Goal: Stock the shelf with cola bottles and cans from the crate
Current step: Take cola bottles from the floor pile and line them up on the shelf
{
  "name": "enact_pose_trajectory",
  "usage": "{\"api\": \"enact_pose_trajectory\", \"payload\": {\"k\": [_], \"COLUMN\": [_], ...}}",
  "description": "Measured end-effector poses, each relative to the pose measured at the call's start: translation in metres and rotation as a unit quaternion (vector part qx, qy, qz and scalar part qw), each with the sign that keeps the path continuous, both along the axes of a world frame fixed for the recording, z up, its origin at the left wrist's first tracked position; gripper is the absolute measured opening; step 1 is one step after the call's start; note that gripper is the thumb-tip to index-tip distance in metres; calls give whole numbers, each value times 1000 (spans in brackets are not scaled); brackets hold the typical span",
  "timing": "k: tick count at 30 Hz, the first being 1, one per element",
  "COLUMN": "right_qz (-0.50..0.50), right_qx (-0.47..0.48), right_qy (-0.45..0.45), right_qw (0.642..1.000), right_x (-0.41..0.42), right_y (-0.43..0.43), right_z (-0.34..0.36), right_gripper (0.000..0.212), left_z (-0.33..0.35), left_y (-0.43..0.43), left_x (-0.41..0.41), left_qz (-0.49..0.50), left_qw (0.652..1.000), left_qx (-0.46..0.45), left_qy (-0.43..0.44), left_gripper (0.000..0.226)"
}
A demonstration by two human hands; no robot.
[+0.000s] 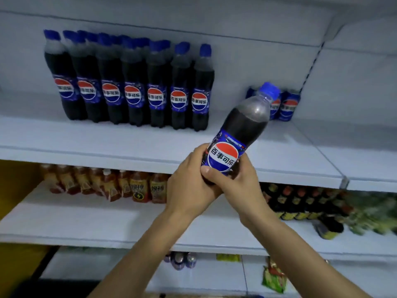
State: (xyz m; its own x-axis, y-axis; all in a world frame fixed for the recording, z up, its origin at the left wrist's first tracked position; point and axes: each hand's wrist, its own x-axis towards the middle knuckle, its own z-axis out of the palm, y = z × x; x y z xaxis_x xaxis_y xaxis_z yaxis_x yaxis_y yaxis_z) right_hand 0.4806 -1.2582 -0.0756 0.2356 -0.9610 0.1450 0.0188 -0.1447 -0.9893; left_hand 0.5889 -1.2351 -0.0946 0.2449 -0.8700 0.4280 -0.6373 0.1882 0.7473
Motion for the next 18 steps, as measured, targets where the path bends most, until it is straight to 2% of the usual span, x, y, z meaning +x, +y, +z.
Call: {"api": "enact_pose_trajectory", "payload": {"k": [5,8,12,15,18], "right_qz": [-62,-83,-98,-104,-101], "right_qx": [-22,-23,-23,-26,-50], "right_qy": [24,36,61,83,133], "right_qw": [998,996,993,991,985], "right_x": [-5,-15,-15,-6,6], "right_y": [-47,-82,-140,-185,-226], "right_z": [20,30,30,24,18], "right_gripper": [58,58,64,68,77], "left_z": [14,16,13,8,-2], "left_y": [-53,-90,-150,-184,-199], "left_x": [16,29,55,72,76], "left_qz": [-119,-133,-24,81,111], "left_qw": [991,978,930,904,887], "left_qx": [9,-8,-73,-99,-126], "left_qy": [-54,-159,-359,-408,-429], "left_gripper": [88,97,87,72,70]}}
